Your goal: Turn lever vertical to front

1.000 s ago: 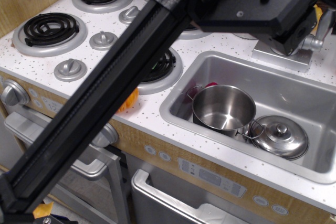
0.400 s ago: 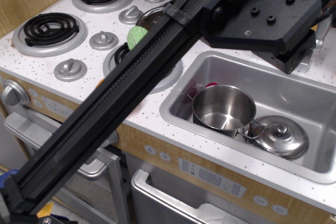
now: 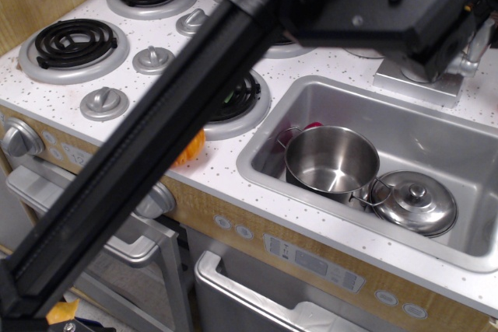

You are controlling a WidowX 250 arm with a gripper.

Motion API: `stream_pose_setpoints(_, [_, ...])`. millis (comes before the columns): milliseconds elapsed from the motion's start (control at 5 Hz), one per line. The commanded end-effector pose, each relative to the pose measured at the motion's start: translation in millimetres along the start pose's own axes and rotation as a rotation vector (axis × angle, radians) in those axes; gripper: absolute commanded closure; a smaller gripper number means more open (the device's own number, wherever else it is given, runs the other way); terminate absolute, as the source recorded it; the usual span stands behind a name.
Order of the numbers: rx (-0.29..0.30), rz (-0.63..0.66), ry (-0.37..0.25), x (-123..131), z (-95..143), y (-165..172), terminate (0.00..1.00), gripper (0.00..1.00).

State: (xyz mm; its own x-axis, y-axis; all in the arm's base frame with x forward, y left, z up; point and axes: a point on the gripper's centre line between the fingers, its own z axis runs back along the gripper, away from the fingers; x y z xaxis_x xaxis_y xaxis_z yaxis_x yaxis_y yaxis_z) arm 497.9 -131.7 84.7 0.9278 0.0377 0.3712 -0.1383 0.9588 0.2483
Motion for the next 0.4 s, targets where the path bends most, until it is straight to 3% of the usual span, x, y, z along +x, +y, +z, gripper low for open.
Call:
stream_pose_setpoints(0, [-0.016,0.062,-0.044,-2.4,31.7,9.1,0.00,1.00])
stream_pose_setpoints(200, [-0.033,0.100,-0.044,-14.2,25.1,5.3,0.00,1.00])
